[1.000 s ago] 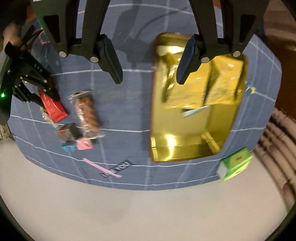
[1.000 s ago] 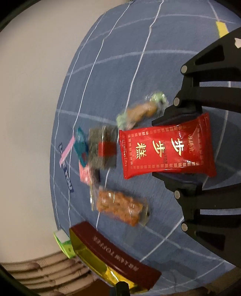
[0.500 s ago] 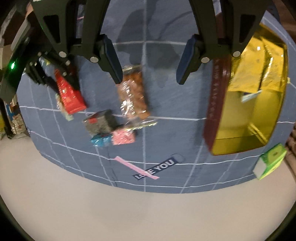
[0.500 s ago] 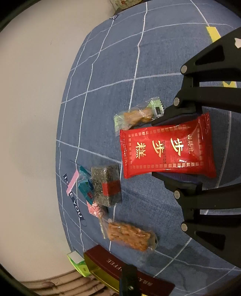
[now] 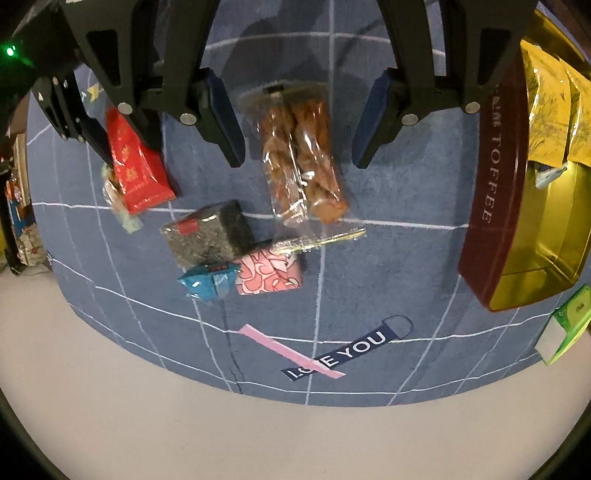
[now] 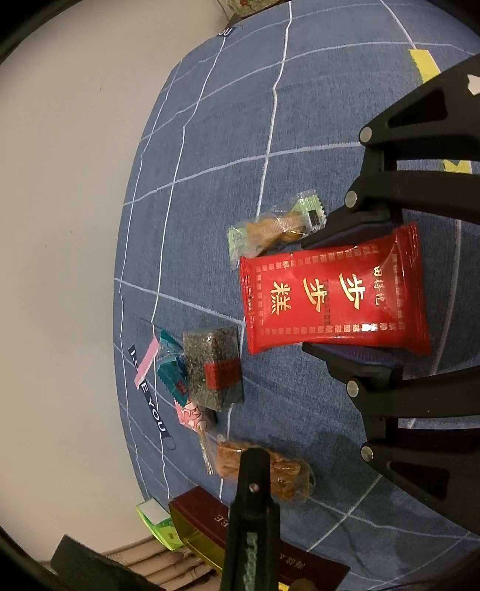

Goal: Organize snacks
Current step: 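Grasp the dough-stick bag with the left gripper while the right gripper holds the red packet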

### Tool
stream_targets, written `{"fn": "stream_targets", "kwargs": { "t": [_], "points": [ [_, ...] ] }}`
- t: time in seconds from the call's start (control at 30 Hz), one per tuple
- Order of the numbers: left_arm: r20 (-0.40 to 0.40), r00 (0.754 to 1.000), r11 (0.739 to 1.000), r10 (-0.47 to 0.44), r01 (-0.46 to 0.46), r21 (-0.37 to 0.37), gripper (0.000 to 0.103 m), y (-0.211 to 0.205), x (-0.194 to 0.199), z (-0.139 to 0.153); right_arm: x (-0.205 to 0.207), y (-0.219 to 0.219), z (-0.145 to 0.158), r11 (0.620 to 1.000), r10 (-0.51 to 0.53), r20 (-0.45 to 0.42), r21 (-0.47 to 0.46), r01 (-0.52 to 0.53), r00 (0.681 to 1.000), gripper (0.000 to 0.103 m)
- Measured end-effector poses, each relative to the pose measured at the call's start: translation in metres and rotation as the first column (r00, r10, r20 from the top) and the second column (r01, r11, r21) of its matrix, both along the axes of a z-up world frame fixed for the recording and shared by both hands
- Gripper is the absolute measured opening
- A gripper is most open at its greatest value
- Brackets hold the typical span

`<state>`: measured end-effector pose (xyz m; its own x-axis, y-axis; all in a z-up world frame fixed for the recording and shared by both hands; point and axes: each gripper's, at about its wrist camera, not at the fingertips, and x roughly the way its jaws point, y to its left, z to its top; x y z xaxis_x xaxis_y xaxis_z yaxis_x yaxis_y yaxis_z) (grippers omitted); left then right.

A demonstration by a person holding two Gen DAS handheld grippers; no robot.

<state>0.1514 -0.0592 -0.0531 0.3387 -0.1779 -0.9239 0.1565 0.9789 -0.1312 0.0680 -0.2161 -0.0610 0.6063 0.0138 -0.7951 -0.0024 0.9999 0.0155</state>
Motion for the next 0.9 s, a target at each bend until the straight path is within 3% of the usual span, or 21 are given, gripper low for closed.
{"fn": "stream_targets", "kwargs": {
  "t": [0.23,0.37,0.5,0.9],
  "points": [
    [-0.020,1.000,1.000,0.017,-0.016,0.020,0.061,0.003,0.007,-0.013,0.001,0.001,0.000,1.000,0.001,0.000,0.001,-0.001,1.000,0.047],
    [-0.005,1.000,0.999,0.000,0.000,0.039,0.042,0.006,0.006,-0.014,0.000,0.001,0.000,1.000,0.001,0.000,0.000,-0.001,1.000,0.047],
    [-0.020,1.000,0.999,0.000,0.001,0.051,0.040,0.011,0.004,-0.015,0.000,0.001,0.000,1.000,0.000,0.001,0.000,0.000,1.000,0.047],
    [0.050,0.997,0.994,-0.066,0.061,0.092,0.040,0.015,-0.023,0.011,0.001,0.002,-0.001,1.000,0.001,0.001,-0.008,-0.001,1.000,0.047]
  ]
}}
